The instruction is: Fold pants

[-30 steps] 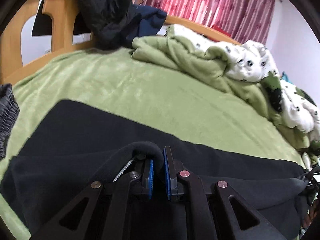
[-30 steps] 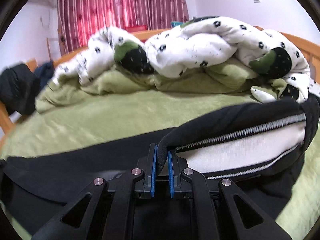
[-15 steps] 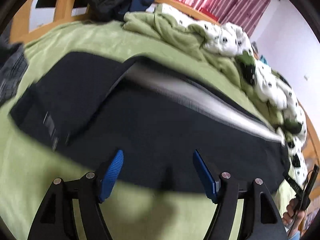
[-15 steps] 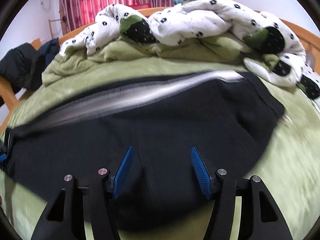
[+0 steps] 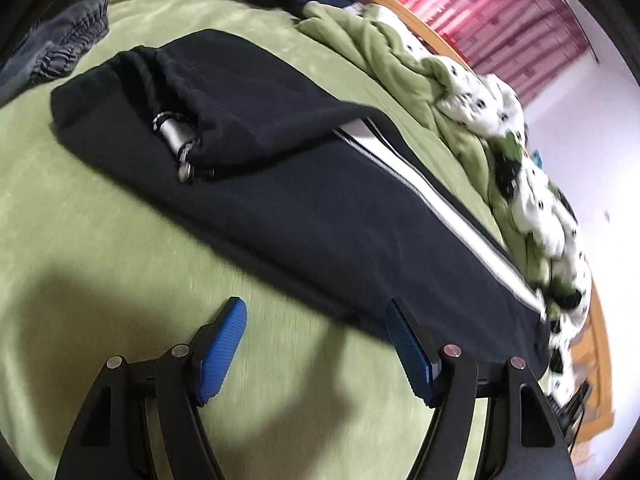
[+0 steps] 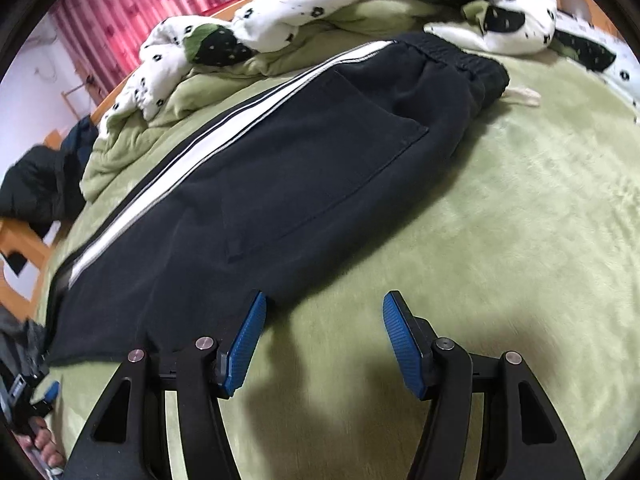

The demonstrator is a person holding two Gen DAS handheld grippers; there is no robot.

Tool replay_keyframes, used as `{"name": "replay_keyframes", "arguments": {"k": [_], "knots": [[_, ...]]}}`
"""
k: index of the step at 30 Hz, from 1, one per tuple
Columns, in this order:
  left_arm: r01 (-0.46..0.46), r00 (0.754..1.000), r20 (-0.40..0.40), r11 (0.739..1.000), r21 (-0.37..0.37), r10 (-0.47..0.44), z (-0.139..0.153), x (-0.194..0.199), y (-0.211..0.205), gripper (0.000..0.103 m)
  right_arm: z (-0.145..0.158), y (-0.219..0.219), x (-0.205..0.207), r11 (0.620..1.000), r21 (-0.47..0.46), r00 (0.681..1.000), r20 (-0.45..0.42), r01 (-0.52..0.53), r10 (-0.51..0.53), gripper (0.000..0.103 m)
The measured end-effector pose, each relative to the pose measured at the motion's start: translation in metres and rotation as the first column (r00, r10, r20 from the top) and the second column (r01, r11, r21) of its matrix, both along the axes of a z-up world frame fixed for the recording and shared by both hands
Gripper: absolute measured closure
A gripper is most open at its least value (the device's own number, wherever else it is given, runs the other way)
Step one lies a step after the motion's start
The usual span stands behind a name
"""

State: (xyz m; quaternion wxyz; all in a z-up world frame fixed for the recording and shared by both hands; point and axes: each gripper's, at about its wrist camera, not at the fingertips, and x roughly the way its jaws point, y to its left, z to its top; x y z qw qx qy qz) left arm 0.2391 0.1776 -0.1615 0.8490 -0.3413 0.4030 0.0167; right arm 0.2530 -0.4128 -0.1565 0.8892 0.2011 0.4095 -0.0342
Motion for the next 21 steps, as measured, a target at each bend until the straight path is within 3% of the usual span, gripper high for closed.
{"name": "replay_keyframes", "arguments": {"k": [4, 8, 9, 10, 11, 13, 16, 21], "knots": [[-0.056, 0.998, 0.007, 0.998, -0.025, 0.056, -0.006, 0.029, 0.008, 0.033, -0.003, -0.008, 0.031, 0.999, 0.039, 1.0, 0.007, 0.022, -0.022, 0.039], [-0.108, 0.994, 0.01, 0.994, 0.019, 0.108, -0.004, 0.054, 0.004, 0.036, -0.006, -0.008, 0.064, 0.998, 0.017, 0.998, 0.013, 0.059, -0.059, 0.039], [-0.116, 0.993, 0.004, 0.992, 0.057, 0.116, -0.003, 0.058, 0.001, 0.051, -0.007, -0.007, 0.071, 0.998, 0.005, 0.997, 0.014, 0.071, -0.071, 0.041], [-0.123, 0.992, -0.006, 0.988, 0.094, 0.125, -0.002, 0.061, 0.0, 0.069, -0.007, -0.006, 0.08, 0.996, -0.012, 0.996, 0.016, 0.087, -0.086, 0.053], [-0.114, 0.993, -0.023, 0.982, 0.148, 0.119, -0.002, 0.066, -0.003, 0.074, -0.008, -0.005, 0.086, 0.994, -0.032, 0.995, 0.016, 0.101, -0.1, 0.072], [-0.1, 0.994, -0.018, 0.981, 0.168, 0.104, 0.001, 0.065, -0.004, 0.087, -0.007, -0.005, 0.095, 0.99, -0.063, 0.992, 0.016, 0.127, -0.126, 0.083], [-0.09, 0.996, 0.005, 0.984, 0.156, 0.09, 0.013, 0.052, -0.001, 0.091, 0.004, -0.009, 0.084, 0.988, -0.047, 0.988, 0.063, 0.146, -0.143, 0.094], [-0.058, 0.998, 0.017, 0.987, 0.151, 0.056, 0.036, 0.015, -0.007, 0.092, 0.023, -0.021, 0.041, 0.987, 0.003, 0.983, 0.093, 0.159, -0.159, 0.1]]}}
